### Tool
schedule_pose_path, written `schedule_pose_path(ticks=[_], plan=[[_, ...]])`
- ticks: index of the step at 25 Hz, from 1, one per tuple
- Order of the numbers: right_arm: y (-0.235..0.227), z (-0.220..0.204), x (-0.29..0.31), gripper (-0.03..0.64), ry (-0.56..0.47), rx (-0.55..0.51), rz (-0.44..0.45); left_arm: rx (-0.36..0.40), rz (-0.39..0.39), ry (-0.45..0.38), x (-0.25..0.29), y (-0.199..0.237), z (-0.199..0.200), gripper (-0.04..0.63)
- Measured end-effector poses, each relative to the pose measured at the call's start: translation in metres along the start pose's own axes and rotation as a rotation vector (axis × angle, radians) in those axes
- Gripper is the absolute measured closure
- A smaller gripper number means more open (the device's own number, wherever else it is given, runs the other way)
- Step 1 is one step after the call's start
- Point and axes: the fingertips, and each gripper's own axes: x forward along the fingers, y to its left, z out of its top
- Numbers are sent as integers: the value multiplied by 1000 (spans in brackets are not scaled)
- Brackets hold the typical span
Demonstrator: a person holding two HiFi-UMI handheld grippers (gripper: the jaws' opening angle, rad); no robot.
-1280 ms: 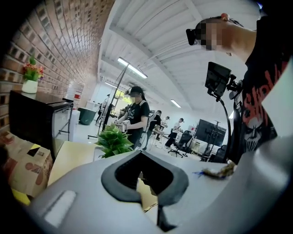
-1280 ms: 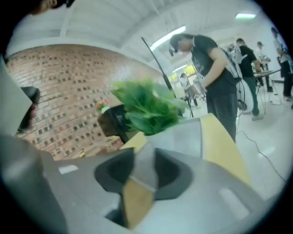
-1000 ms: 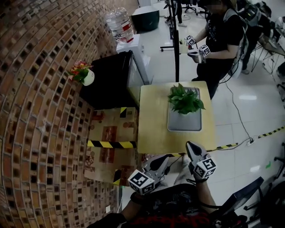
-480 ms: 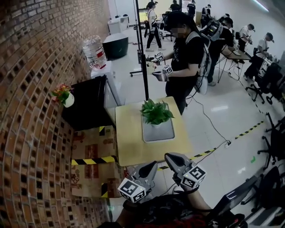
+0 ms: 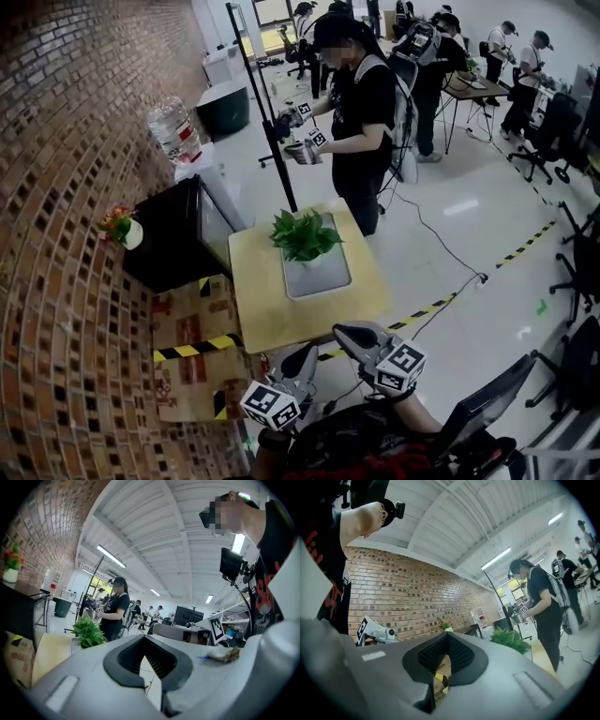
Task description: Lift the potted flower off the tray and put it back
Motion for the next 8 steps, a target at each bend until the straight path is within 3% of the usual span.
schedule_pose_path(ticks=[8], plan=[[2,-16,-45,617,-6,33,-51,-15,-67,14,4,-34,-17,594]])
